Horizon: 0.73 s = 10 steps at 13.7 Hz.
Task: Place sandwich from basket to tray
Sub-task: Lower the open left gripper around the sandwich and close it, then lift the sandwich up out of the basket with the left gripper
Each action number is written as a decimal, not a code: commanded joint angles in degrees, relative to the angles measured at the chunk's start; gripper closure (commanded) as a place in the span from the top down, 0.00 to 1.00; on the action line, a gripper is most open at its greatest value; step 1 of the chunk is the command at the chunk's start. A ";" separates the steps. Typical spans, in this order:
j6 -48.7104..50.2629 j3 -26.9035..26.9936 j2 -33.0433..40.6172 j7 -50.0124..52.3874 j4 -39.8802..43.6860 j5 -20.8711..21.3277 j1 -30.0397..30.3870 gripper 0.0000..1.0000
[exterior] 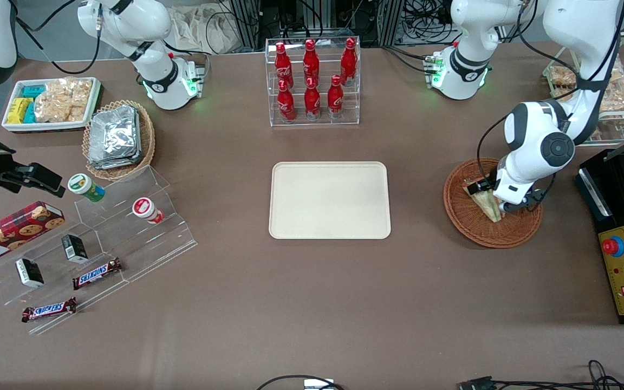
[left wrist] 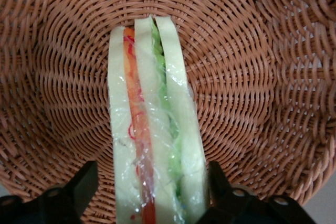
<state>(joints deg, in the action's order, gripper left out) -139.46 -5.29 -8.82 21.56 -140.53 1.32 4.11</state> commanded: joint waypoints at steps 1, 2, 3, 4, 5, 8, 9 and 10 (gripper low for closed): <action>-0.37 -0.16 0.82 0.15 0.08 1.06 0.29 0.13; -0.20 -0.16 1.09 -0.02 0.25 1.06 0.37 0.00; 0.15 -0.16 1.61 -0.20 0.43 1.06 0.38 0.00; 0.68 -0.16 2.49 -0.20 0.52 1.06 0.38 0.00; 2.25 -0.16 3.71 -0.11 0.87 1.06 0.38 0.00; 17.14 -0.25 9.77 -0.20 7.78 0.97 0.29 0.00; 23.30 -0.25 10.66 -0.20 11.90 0.80 0.29 0.00; 29.54 -0.25 11.63 -0.20 16.38 0.62 0.29 0.00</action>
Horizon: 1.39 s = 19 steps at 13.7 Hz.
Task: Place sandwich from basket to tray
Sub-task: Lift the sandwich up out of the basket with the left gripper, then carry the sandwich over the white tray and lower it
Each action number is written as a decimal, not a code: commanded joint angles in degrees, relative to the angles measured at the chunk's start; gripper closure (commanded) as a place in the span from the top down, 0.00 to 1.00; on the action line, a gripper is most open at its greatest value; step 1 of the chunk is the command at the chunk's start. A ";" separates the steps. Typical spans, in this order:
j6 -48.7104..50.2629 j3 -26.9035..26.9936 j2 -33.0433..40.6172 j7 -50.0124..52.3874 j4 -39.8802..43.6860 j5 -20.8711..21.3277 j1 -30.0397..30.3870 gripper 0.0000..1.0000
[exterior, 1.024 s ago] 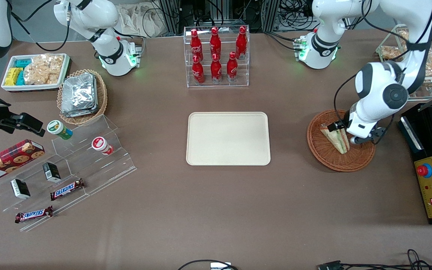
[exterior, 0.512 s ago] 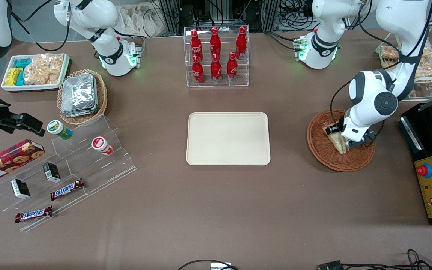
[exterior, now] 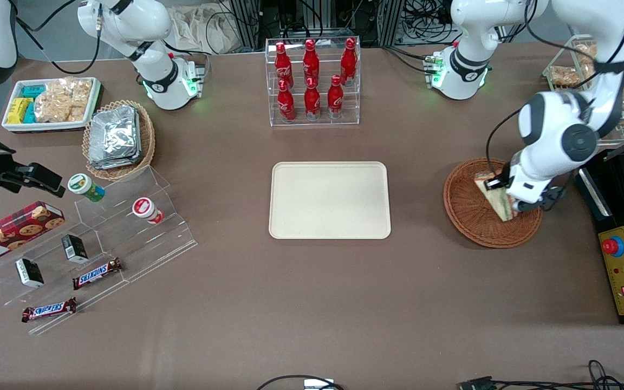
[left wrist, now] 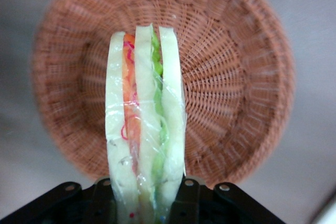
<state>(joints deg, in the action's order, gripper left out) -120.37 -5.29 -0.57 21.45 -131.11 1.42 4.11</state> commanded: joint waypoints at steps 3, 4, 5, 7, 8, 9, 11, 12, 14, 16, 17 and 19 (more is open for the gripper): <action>28.74 -0.42 2.51 -1.49 23.48 -0.45 -0.24 0.00; 32.62 -0.68 1.46 -2.28 28.41 -0.45 -0.42 0.00; 35.96 -0.77 0.23 -2.72 32.63 -0.45 -1.37 0.00; 39.33 -1.30 -2.58 -2.55 38.36 -0.98 -4.09 0.00; 39.60 -2.52 -4.08 -1.68 40.30 -1.76 -5.24 0.00; 39.69 -5.84 -5.40 -0.89 42.06 -2.03 -5.51 0.00; 39.60 -14.88 -7.51 4.36 43.31 -1.25 -5.34 0.00; 38.99 -19.27 -8.74 8.22 43.40 -1.33 -5.34 0.00; 36.28 -27.45 -11.46 12.64 43.22 -0.81 -5.34 0.00; 33.90 -30.73 -13.92 13.10 41.30 -0.28 -5.51 0.00; 31.63 -31.27 -14.02 13.01 38.94 0.59 -5.60 0.00; 25.40 -31.62 -14.02 12.92 32.54 1.56 -6.04 0.02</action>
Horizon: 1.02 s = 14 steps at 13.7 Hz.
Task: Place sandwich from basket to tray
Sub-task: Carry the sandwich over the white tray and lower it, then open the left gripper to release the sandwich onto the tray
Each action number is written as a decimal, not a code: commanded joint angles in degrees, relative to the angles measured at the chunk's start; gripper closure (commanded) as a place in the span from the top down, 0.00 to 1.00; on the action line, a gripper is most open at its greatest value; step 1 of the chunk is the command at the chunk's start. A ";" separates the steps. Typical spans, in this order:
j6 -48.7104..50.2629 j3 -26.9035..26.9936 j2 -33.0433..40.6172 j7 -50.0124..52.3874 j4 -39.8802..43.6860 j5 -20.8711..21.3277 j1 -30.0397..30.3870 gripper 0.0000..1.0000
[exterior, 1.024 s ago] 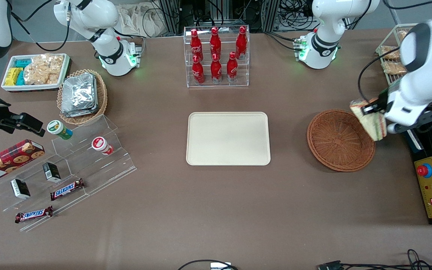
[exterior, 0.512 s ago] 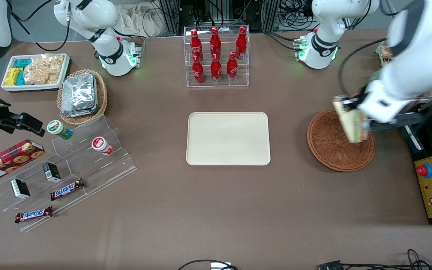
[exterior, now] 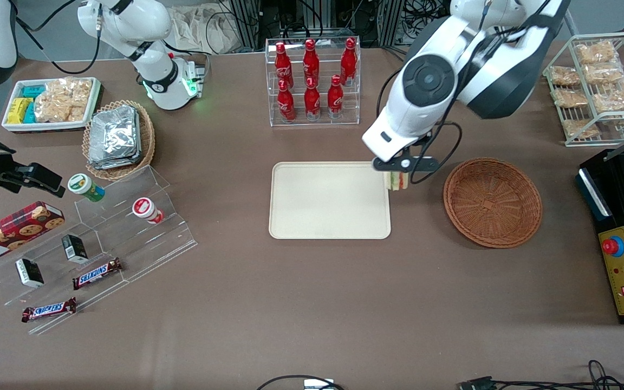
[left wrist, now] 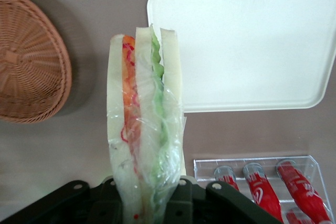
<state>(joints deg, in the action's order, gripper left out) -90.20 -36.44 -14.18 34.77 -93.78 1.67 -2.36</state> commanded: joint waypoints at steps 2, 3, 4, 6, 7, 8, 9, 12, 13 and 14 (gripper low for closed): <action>-13.99 -0.48 -0.67 -0.15 -11.74 3.33 0.16 0.02; -17.95 -0.48 -1.54 -0.06 -13.78 3.51 0.07 0.02; -21.29 -0.48 -3.38 0.03 -15.19 4.13 -0.01 0.02; -26.32 -0.48 -6.54 1.60 -17.13 8.24 -0.28 0.02; -28.25 -0.48 -8.74 3.96 -17.31 9.74 -0.36 0.02; -29.84 -0.39 -11.11 6.34 -17.23 11.67 -0.45 0.02; -31.42 -0.30 -13.31 7.75 -17.14 14.56 -0.89 0.02; -36.26 -0.04 -17.71 11.10 -16.96 18.36 -0.98 0.03; -36.36 -0.04 -18.16 11.28 -16.87 18.72 -0.98 0.08; -36.36 -0.04 -18.16 11.28 -16.87 18.72 -0.98 0.21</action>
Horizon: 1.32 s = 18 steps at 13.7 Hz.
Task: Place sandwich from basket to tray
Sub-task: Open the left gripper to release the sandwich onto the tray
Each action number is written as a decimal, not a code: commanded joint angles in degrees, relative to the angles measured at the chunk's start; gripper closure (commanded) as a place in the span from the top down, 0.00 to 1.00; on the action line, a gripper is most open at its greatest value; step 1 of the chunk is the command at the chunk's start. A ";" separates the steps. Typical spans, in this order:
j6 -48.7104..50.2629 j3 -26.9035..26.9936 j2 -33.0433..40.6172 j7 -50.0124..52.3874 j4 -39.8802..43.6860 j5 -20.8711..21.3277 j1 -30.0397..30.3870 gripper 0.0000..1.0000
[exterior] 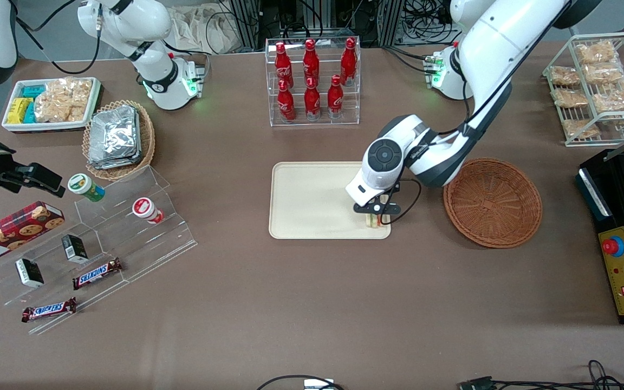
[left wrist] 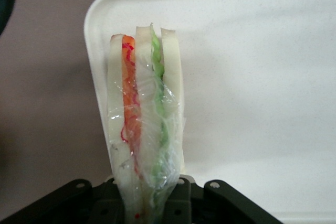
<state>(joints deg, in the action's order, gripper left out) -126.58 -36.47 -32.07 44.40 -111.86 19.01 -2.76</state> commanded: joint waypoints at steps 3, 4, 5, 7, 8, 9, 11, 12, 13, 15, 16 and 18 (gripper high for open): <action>0.63 0.00 0.42 1.83 1.21 1.38 -0.49 1.00; 1.77 -0.09 0.86 1.83 1.30 1.12 -0.23 1.00; 4.04 -0.18 2.96 1.83 1.65 0.51 0.03 1.00; 9.39 -0.18 8.75 1.48 2.87 -2.64 0.12 1.00; 12.64 0.08 11.65 0.70 4.10 -6.14 0.12 1.00; 16.16 0.17 14.38 -0.27 5.50 -8.27 1.43 1.00; 24.76 0.87 19.39 -7.53 8.84 -12.13 3.28 1.00; 28.03 5.05 21.24 -10.10 10.16 -14.16 2.50 1.00; 29.28 9.27 23.78 -11.69 10.18 -15.66 1.36 1.00; 30.60 15.96 28.71 -18.25 8.78 -17.07 0.56 1.00; 31.22 19.39 30.73 -22.38 7.55 -18.21 0.47 1.00; 30.70 25.89 35.91 -26.28 4.30 -18.31 0.47 1.00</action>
<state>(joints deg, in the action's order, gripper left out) -95.63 -16.03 -1.96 21.93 -102.95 2.18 -1.27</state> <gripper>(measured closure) 0.000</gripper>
